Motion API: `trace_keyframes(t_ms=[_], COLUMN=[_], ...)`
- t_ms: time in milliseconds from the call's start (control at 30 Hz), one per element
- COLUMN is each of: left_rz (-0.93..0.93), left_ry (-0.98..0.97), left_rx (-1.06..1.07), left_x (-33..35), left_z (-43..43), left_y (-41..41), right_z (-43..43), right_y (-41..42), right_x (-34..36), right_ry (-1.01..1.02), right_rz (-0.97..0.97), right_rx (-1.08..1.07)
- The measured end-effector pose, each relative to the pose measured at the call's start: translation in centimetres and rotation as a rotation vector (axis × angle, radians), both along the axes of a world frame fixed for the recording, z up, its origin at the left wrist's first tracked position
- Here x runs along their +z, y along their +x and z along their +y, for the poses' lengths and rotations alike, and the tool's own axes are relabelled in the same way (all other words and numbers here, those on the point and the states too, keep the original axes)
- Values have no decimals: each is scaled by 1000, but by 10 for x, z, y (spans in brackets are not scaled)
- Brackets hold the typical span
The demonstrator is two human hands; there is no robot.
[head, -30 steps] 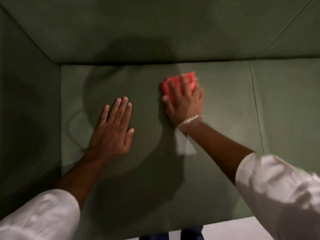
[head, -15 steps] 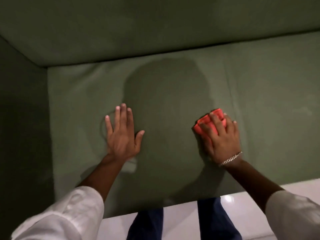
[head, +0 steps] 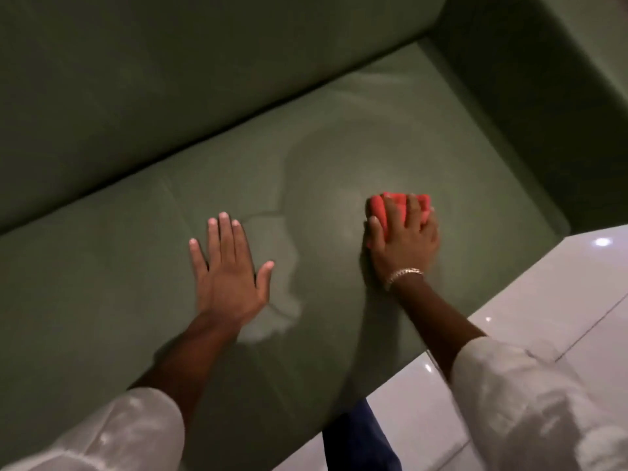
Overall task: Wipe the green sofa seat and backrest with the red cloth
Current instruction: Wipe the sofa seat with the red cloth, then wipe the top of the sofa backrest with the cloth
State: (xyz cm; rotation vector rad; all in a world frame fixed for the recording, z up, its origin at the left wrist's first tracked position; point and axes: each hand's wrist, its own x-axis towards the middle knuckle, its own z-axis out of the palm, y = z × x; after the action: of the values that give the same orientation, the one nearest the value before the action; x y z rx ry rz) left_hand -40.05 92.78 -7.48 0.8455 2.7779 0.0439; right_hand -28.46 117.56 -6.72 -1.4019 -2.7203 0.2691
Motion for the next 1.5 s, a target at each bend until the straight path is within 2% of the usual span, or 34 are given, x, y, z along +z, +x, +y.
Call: trace_keyframes(t_ms=[33,67,100,200,233,267,333,433,500,533,567,667,700,733,800,867,900,967,1033,1100,1167,1267,1300,1333,1367,1433,1500], left_rz=[13,22,29,53,60,62,64,76,89,95,90,38,51,99,258,396,453,554,639,673,674,685,681,676,675,682,685], left_ry=[-1,4,10,26,32,33,35,45,46,45,44,92,122,147,169,185,191,193,173,142,109,80,86,96,105,115,122], left_rx=[-8,-14,-22,-56,-58,-60,-74,-85,-81,-78,-74,-63,-71,-86,-118,-128,-139,-166,-174,-173,-197,-240,-239,-236,-234,-238,-253], left_x=[-2,-4,-5,-5,-4,-3,-3,-4,-4,-3,-2,7,15,25,59,105,130,182,230,276,308,316,312,308,305,301,302], left_z=[14,25,33,39,41,43,47,54,60,61,62,62,61,60,63,74,80,92,96,90,81,76,76,77,77,77,77], left_y=[-6,-12,-18,-32,-36,-41,-53,-76,-85,-86,-85,-88,-95,-104,-130,-159,-174,-204,-239,-276,-307,-322,-324,-324,-325,-328,-328], right_z=[-6,-15,-28,-56,-44,-27,7,52,48,34,16,-14,-8,0,13,22,23,18,8,-5,-14,-18,-14,-9,-7,-14,-34], right_y=[-18,-31,-35,-1,6,2,-23,-89,-118,-124,-122,-102,-105,-113,-146,-191,-215,-259,-294,-326,-356,-382,-383,-381,-378,-371,-372], right_x=[1,1,-1,-7,-6,-7,-8,-2,1,0,-1,-11,-11,-7,8,35,56,104,151,202,238,248,240,226,212,193,201], right_ry=[-39,-50,-63,-41,-36,-16,61,-30,-71,-55,-28,68,75,59,-23,-320,-567,-1041,-1196,-1203,-927,-367,-307,-329,-433,-757,-848], right_rz=[31,49,52,15,10,12,-17,42,58,52,42,50,62,54,33,168,392,970,1266,1428,1392,1164,1134,1118,1114,1114,1084], right_rx=[-121,-121,22,794,930,972,802,393,227,230,321,820,862,773,343,-101,-259,-497,-597,-589,-518,-276,-293,-393,-551,-851,-890])
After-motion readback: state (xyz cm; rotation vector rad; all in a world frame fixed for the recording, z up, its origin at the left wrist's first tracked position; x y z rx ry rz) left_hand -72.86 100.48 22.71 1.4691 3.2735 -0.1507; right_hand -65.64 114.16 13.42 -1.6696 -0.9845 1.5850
